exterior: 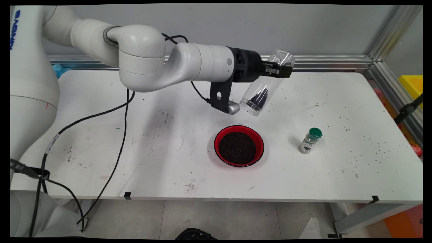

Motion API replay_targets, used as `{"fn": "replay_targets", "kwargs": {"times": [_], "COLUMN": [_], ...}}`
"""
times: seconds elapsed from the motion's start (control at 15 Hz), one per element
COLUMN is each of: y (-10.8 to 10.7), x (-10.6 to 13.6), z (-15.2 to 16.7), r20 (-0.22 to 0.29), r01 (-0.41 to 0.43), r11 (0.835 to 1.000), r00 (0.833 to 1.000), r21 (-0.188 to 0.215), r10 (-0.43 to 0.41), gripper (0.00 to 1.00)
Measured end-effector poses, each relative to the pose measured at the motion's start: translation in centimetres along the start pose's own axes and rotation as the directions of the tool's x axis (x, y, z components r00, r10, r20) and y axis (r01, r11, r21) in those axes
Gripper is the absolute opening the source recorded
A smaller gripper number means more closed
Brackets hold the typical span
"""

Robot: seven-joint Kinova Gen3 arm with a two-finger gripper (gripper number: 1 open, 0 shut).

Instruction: Pour the black seasoning powder in the red bowl

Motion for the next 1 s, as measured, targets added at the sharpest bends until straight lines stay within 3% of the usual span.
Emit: {"fn": "replay_targets", "kwargs": {"times": [1.0], "y": [0.07], "x": [0.11], "z": [-0.05], "r20": [-0.009], "r01": [0.027], "r11": [1.0], "r00": [1.0], "r21": [-0.006], "r10": [-0.027], "gripper": [0.0]}}
